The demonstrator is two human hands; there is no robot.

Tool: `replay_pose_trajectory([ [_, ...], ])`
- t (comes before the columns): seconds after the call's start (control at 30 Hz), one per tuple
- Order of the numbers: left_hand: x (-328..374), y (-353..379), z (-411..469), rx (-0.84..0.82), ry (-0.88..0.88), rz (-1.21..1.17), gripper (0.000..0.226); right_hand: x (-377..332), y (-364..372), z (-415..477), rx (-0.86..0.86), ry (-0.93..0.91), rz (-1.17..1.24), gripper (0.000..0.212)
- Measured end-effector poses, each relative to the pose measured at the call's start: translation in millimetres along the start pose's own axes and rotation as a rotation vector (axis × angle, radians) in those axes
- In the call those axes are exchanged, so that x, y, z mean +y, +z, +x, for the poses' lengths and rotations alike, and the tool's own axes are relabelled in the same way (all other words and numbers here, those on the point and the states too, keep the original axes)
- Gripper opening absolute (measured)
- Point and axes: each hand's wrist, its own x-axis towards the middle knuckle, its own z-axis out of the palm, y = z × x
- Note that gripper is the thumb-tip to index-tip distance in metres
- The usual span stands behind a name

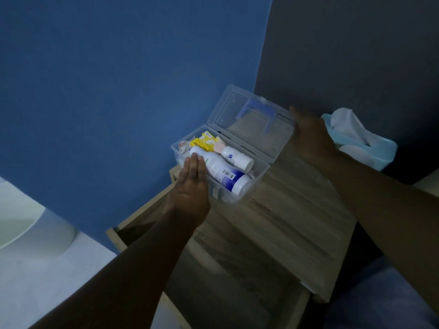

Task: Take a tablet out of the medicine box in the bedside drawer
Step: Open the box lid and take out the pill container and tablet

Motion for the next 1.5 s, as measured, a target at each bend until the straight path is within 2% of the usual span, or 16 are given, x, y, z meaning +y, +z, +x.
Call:
replay_pose_trajectory([
  [0.17,2,-5,-2,-0.023,-0.004,-0.007,0.087,8,12,5,0.035,0.179,0.134,0.033],
  [0.27,7,-7,-1,-0.016,-0.002,0.004,0.088,4,19,5,0.098,0.236,0.089,0.058],
  [0.33,9,-8,-2,-0.019,0.0,0.014,0.088,-7,22,0,0.229,0.175,0.071,0.068],
  [0.4,9,-10,-2,-0.026,0.0,0.023,0.089,-20,25,-1,0.27,0.021,0.084,0.063],
  [0.57,11,-12,-2,-0.038,0.001,0.052,0.088,-58,39,6,-0.021,-0.366,0.057,0.038],
  [0.7,12,-15,-3,-0.044,0.012,0.105,0.084,-73,52,13,-0.146,-0.436,-0.067,0.028],
  [0.83,12,-16,-4,-0.023,0.026,0.094,0.081,-81,57,22,-0.252,-0.432,-0.109,0.039],
  [0.97,9,-14,-5,-0.02,0.036,0.051,0.08,-85,61,26,-0.277,-0.497,-0.177,0.036],
  [1.13,9,-12,-3,-0.035,0.038,0.061,0.078,-92,67,31,-0.27,-0.484,-0.175,0.029],
  [1.27,9,-15,-4,-0.06,0.029,0.046,0.077,-91,67,29,-0.235,-0.477,-0.085,0.032],
  [1.37,12,-22,-4,-0.121,0.006,0.029,0.084,-89,62,21,-0.191,-0.483,0.008,0.039],
  [1.5,17,-37,0,-0.222,-0.033,-0.046,0.089,-89,38,-3,-0.13,-0.455,0.177,0.031],
])
